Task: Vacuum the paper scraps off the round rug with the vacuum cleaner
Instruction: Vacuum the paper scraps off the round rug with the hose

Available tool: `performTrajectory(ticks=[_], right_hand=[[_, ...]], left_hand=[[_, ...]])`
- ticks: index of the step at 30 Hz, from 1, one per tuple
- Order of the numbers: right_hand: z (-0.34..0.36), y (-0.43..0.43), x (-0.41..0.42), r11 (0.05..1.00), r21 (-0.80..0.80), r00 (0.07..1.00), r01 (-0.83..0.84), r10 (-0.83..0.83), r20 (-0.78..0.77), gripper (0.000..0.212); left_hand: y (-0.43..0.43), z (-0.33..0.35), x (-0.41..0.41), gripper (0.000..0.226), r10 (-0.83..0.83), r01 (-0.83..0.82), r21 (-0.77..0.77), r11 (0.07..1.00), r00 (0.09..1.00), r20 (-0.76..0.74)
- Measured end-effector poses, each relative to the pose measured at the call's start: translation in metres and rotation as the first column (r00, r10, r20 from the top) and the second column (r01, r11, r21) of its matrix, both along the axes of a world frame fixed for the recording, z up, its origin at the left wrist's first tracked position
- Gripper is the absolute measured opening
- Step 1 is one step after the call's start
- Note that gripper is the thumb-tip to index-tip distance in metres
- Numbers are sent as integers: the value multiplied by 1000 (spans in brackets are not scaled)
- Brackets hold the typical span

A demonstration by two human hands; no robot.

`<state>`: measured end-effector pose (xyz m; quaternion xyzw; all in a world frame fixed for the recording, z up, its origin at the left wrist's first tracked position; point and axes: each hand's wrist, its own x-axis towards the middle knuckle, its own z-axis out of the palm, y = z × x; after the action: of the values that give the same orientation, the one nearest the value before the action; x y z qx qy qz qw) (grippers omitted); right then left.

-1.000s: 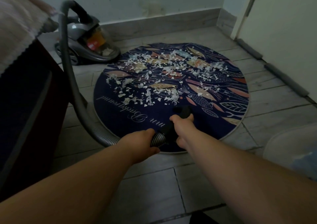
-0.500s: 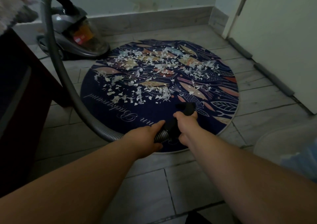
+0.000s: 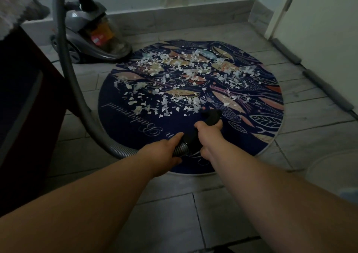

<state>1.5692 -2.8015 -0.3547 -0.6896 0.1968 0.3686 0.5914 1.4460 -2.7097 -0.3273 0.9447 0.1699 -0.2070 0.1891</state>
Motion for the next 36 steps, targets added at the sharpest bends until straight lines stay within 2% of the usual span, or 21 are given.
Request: performTrajectory(ticks=[14, 23, 31, 36], right_hand=[[1, 38, -23, 994, 16, 994, -105, 106, -29, 96], [4, 4, 1, 1000, -23, 1000, -6, 6, -24, 90], [5, -28, 15, 997, -66, 999, 49, -50, -19, 90], [3, -43, 20, 986, -52, 987, 161, -162, -9, 90]], left_hand=[[24, 10, -32, 81, 78, -78, 0, 997, 997, -2], [-1, 5, -1, 82, -16, 14, 32, 999, 998, 68], [-28, -5, 34, 83, -54, 60, -70, 996, 994, 95], [-38, -8, 48, 74, -68, 83, -134, 987, 991, 111]])
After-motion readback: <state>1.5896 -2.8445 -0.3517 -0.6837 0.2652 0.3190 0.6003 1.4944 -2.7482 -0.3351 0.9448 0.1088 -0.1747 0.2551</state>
